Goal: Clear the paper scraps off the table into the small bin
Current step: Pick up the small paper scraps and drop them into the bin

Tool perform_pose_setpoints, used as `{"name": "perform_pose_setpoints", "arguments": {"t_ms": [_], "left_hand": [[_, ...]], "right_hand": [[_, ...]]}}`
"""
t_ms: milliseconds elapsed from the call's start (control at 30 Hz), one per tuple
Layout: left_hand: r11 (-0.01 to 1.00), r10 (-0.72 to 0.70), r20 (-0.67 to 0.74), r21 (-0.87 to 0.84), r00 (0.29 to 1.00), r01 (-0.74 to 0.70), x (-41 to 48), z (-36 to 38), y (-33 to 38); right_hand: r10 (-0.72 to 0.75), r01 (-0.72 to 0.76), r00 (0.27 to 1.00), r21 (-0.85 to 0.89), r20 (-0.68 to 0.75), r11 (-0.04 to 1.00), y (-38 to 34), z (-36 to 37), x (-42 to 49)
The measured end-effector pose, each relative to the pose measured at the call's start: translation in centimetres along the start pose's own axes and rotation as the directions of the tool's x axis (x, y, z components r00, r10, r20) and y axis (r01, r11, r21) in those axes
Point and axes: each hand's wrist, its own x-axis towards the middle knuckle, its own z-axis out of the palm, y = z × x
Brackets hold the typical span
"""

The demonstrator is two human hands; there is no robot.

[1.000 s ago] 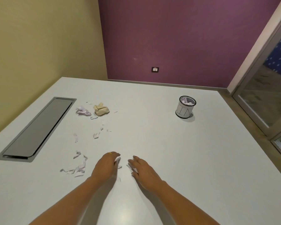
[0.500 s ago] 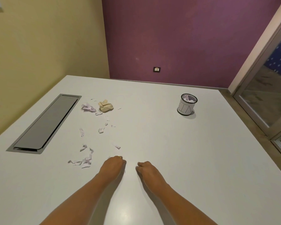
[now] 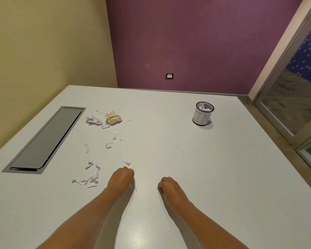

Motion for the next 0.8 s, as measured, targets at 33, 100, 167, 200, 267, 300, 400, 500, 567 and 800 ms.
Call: {"name": "perform_pose_setpoints", "arguments": {"t_ms": [33,100,167,200,267,300,400,500,567,800], "left_hand": [[0.999,-0.013,-0.012,-0.03,1.0,0.013,0.1,-0.2,-0.1],[0.996,-0.041,-0.043,-0.077,0.998,0.038,0.3,-0.5,-0.4],[0.992,-0.063,-0.084,-0.119,0.994,0.052,0.7,-0.9,-0.4],[0.989,-0.075,-0.1,-0.137,0.992,0.061,0.9,-1.2,-0.4],[0.984,-0.095,-0.117,-0.159,0.989,0.075,1.3,-1.6,-0.3],[0.984,-0.097,-0.119,-0.161,0.988,0.077,1.6,-1.8,-0.2],[0.982,-0.091,-0.089,-0.176,0.992,0.075,2.4,-2.3,0.5],[0.974,-0.082,-0.067,-0.218,0.994,0.065,3.5,-3.3,1.6],[0.97,-0.064,-0.074,-0.24,0.995,0.045,4.4,-4.2,2.4],[0.945,0.018,-0.161,-0.321,0.987,-0.069,9.7,-8.0,6.8]], "right_hand": [[0.002,-0.002,1.0,0.004,-0.004,1.0,0.2,-0.1,0.2],[0.011,-0.011,1.0,-0.002,-0.014,1.0,0.5,-0.4,0.4],[0.016,-0.015,1.0,0.015,-0.022,1.0,0.9,-0.9,0.7],[0.014,-0.013,1.0,0.018,-0.027,1.0,1.0,-1.1,0.9],[0.004,-0.003,0.999,0.022,-0.033,1.0,1.4,-1.8,1.2],[-0.004,0.005,0.999,0.02,-0.038,1.0,1.6,-2.1,1.5],[0.012,-0.011,0.998,0.021,-0.056,1.0,2.5,-3.2,2.3],[0.034,-0.03,0.995,0.047,-0.09,0.998,3.6,-4.5,3.5],[0.065,-0.054,0.989,0.083,-0.133,0.995,4.2,-5.7,4.4],[0.198,-0.112,0.928,0.272,-0.314,0.956,6.2,-11.9,8.7]]}}
